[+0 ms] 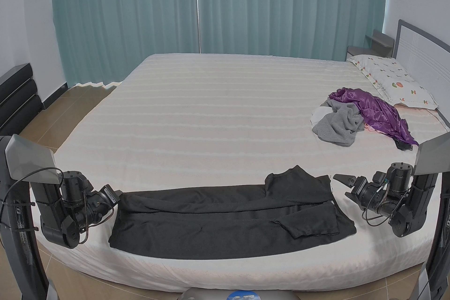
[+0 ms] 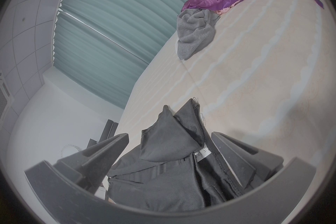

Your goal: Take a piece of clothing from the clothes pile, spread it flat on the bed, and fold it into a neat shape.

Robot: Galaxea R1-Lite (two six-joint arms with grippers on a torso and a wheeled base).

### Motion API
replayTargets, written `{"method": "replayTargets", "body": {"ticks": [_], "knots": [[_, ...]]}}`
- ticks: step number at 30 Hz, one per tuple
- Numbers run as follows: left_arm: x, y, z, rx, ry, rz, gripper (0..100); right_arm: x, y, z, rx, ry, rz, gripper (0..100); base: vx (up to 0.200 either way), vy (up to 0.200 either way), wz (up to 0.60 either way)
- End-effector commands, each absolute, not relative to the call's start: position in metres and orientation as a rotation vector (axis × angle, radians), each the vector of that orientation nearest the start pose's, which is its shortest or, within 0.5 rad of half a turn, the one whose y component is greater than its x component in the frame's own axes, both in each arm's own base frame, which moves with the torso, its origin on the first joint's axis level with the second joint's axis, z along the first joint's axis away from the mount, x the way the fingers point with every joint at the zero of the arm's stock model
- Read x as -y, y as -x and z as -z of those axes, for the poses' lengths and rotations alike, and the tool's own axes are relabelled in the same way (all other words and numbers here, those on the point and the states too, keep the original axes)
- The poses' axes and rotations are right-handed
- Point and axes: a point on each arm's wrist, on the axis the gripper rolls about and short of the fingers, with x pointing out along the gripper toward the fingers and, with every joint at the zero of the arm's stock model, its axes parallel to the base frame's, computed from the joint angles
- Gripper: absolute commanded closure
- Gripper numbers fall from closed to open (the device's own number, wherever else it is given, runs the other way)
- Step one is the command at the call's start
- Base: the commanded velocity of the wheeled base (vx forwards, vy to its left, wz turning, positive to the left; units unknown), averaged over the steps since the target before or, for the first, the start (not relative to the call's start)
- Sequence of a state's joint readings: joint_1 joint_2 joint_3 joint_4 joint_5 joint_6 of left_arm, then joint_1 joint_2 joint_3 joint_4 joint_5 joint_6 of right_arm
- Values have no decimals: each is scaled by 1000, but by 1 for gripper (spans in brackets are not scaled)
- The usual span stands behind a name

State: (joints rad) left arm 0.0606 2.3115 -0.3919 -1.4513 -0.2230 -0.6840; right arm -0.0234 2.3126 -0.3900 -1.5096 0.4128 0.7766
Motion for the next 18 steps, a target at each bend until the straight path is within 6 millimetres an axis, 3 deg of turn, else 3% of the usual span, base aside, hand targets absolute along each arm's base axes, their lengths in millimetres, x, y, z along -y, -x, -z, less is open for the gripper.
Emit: {"method": "replayTargets", "body": {"ticks": [1, 10, 18], "knots": [[-14, -303, 0, -459, 734, 9, 100, -12, -306, 1, -526, -836, -208, 0, 0, 0, 0], [-15, -300, -14, -420, 734, 19, 100, -36, -318, -3, -598, -869, -104, 0, 0, 0, 0], [-15, -301, -16, -395, 742, 25, 100, -41, -336, 1, -625, -879, -56, 0, 0, 0, 0]]}}
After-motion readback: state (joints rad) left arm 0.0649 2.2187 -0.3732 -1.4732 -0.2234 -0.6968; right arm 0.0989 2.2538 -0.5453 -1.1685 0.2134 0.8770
